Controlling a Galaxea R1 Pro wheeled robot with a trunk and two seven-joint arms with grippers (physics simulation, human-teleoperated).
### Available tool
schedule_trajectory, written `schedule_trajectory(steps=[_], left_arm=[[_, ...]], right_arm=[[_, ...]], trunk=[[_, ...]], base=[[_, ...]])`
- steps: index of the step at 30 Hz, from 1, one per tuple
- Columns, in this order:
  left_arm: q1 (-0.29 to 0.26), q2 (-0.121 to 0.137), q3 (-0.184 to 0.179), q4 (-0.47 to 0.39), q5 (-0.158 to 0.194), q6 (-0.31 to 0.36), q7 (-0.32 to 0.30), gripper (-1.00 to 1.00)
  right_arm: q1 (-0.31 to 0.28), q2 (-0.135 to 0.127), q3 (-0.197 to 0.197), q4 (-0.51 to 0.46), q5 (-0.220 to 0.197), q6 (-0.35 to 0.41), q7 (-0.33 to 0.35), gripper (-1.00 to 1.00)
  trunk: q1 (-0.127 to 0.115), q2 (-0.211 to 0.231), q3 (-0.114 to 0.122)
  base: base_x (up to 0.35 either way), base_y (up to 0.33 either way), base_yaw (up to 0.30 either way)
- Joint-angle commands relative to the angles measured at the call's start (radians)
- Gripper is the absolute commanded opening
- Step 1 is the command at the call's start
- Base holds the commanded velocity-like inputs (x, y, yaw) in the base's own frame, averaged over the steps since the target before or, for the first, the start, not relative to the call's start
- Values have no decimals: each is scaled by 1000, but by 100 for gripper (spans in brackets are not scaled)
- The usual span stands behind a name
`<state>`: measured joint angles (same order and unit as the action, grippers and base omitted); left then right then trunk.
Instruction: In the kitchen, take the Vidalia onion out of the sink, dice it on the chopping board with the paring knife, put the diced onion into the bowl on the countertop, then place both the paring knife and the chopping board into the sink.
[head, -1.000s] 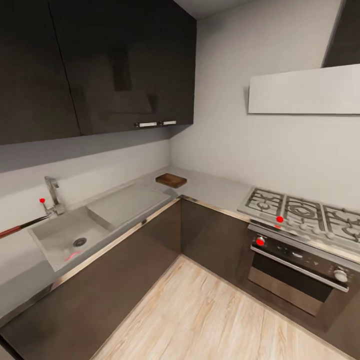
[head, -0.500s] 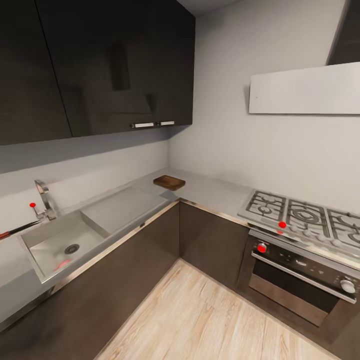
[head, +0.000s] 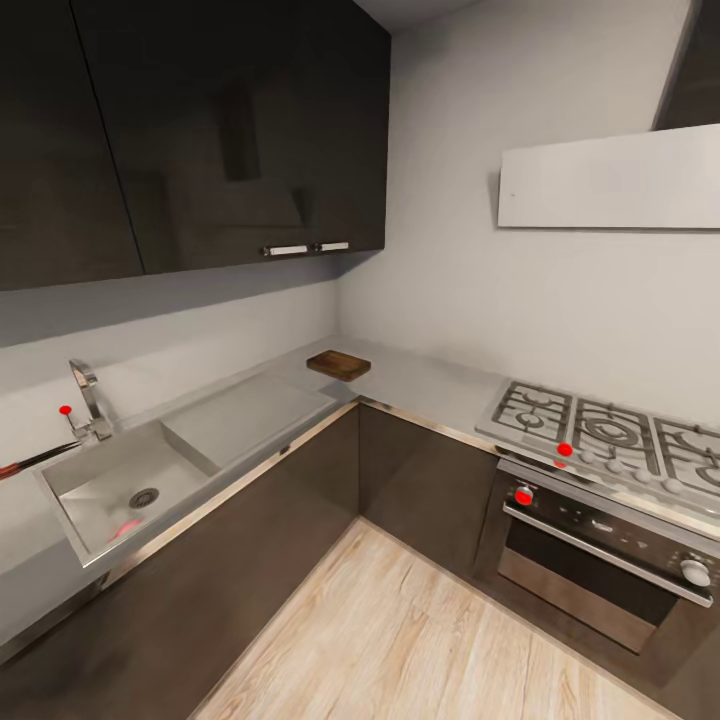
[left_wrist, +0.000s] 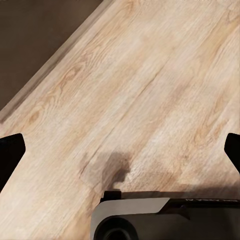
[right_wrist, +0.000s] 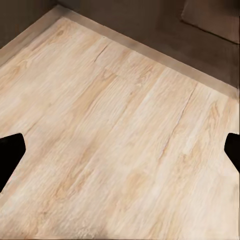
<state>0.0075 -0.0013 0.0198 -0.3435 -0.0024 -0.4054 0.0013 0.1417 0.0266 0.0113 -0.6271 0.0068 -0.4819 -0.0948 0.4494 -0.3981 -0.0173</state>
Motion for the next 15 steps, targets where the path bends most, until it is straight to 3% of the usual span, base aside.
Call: schedule_trajectory(steps=[1,3,5,7,9,11,15], left_arm=[[0,0,2,-2,0,-1,0,100],[0,0,2,-2,-1,-1,0,100],[0,0,2,-2,-1,-1,0,100],[1,0,2,-2,-1,-1,0,100],[0,0,2,-2,-1,-1,0,100],[0,0,2,-2,0,-1,0,100],[1,0,2,-2,-1,-1,0,100]], right_arm=[[0,1,1,-38,0,18,-16,100],[-3,1,1,-157,0,102,-55,100],[-7,1,1,-292,0,235,-99,100],[-20,2,1,-488,-1,439,-148,100],[-32,1,1,-583,-1,531,-164,100],[-70,1,2,-748,-1,680,-188,100],[-166,2,2,-864,-1,828,-229,100]], trunk=[[1,-2,-2],[1,-2,-2],[1,-2,-2],[1,-2,-2],[1,-2,-2],[1,-2,-2],[1,-2,-2]], base=[[0,0,0],[0,0,0],[0,0,0],[0,0,0],[0,0,0],[0,0,0],[0,0,0]])
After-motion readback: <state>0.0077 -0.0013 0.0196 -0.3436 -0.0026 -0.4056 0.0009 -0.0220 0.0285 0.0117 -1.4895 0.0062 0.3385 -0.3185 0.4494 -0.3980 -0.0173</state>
